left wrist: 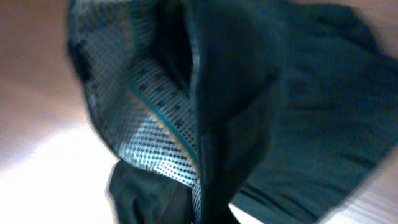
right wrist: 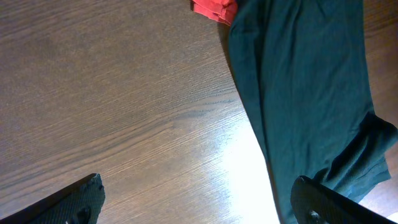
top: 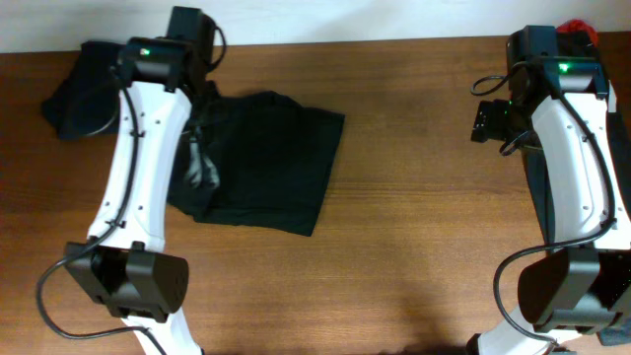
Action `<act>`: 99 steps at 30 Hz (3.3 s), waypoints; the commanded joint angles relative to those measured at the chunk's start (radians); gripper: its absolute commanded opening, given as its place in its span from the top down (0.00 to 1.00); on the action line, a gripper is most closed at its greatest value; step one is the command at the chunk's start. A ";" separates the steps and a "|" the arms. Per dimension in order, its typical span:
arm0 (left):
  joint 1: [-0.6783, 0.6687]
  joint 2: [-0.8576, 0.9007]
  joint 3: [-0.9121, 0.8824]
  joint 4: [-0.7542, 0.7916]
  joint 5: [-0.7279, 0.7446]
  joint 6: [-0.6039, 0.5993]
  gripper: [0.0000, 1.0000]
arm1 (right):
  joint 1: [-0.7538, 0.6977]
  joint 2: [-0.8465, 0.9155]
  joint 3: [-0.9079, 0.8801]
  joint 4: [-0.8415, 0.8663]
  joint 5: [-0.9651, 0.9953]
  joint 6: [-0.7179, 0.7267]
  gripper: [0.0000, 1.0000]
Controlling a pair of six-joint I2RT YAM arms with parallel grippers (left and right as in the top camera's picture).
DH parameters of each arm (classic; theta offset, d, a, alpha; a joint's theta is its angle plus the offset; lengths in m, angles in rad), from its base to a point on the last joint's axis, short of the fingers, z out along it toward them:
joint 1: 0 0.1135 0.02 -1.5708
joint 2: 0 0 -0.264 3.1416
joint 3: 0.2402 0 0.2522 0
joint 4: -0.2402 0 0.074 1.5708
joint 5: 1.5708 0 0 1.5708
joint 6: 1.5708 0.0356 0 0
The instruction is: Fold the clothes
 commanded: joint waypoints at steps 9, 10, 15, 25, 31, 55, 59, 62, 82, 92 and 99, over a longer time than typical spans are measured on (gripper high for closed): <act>-0.270 0.209 0.003 0.147 0.104 0.106 0.99 | -0.004 -0.005 0.013 -0.002 0.019 0.002 0.01; -0.282 0.230 0.003 0.148 0.119 0.106 0.99 | -0.004 -0.005 0.013 -0.002 0.019 0.002 0.01; -0.360 0.290 0.003 0.187 0.167 0.113 0.98 | -0.004 -0.005 0.013 -0.002 0.019 0.002 0.01; -0.419 0.305 0.010 0.118 0.288 0.193 0.57 | -0.004 -0.005 0.013 -0.002 0.019 0.002 0.01; -0.349 0.308 0.072 0.103 0.263 0.193 0.53 | -0.004 -0.005 0.013 -0.002 0.019 0.002 0.01; -0.566 0.637 0.066 0.203 0.581 -0.217 0.99 | -0.004 -0.005 0.013 -0.002 0.019 0.002 0.01; -0.537 0.631 0.215 0.164 0.557 -0.218 0.85 | -0.004 -0.005 0.013 -0.002 0.019 0.002 0.01; -0.477 0.630 0.414 0.083 0.554 -0.180 0.20 | -0.004 -0.005 0.013 -0.002 0.019 0.002 0.01; -0.029 0.709 0.341 -0.127 0.707 0.502 0.13 | -0.004 -0.005 0.013 -0.002 0.019 0.002 0.01; -0.111 0.709 0.163 -0.017 0.761 0.516 0.83 | -0.004 -0.005 0.013 -0.002 0.019 0.002 0.01; -0.056 0.708 0.285 -0.050 0.409 0.390 1.00 | -0.004 -0.005 0.013 -0.002 0.019 0.002 0.01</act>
